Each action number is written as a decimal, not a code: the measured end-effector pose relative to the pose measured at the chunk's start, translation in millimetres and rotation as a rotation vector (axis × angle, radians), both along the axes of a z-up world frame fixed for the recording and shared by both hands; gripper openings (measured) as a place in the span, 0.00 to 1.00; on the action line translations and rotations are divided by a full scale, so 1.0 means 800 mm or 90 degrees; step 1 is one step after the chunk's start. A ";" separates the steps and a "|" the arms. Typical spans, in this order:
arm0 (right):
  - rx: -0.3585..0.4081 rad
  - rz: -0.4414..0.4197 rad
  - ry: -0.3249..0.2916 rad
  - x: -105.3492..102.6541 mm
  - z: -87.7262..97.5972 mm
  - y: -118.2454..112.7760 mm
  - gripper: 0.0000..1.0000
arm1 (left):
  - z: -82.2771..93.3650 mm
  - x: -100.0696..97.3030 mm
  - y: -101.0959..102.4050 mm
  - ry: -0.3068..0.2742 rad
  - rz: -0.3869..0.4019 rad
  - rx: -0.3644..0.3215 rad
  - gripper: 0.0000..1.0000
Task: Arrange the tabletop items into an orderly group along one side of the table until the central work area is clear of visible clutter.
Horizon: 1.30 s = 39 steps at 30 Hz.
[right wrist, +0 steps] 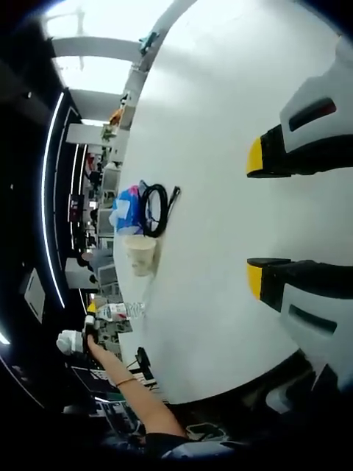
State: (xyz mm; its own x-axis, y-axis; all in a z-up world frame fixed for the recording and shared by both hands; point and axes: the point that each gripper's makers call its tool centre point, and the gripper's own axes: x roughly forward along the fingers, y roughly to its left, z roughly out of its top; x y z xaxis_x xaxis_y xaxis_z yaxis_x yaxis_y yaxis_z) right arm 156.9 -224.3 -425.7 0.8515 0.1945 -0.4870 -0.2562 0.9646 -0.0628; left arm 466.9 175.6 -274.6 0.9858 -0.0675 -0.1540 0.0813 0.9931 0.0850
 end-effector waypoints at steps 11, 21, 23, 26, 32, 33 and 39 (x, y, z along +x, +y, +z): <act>0.001 0.004 0.008 0.000 -0.004 0.003 0.42 | 0.002 0.003 0.001 -0.031 -0.009 0.006 0.22; 0.005 0.010 -0.007 0.000 0.004 0.008 0.44 | -0.001 0.007 0.006 -0.026 -0.002 -0.034 0.26; 0.003 0.010 -0.006 0.000 0.004 0.008 0.44 | -0.003 0.007 0.008 -0.026 0.000 -0.040 0.30; 0.005 0.012 -0.007 0.001 0.004 0.009 0.44 | -0.006 0.005 0.013 -0.038 0.006 -0.046 0.35; 0.003 0.016 -0.009 0.002 0.005 0.012 0.44 | -0.004 -0.003 0.011 -0.065 -0.015 -0.009 0.38; 0.004 0.017 -0.008 0.002 0.005 0.012 0.44 | 0.001 -0.005 0.007 -0.084 -0.032 0.018 0.40; -0.006 0.026 -0.001 0.001 0.001 0.015 0.44 | 0.000 -0.022 -0.007 -0.112 -0.075 0.163 0.51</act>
State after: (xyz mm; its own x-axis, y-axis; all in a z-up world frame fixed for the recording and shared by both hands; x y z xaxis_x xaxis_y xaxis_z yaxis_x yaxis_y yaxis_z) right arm 157.5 -212.4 -425.0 0.8441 0.2240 -0.4872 -0.2950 0.9527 -0.0730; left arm 449.4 170.1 -274.4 0.9865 -0.1638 -0.0084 0.1562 0.9224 0.3532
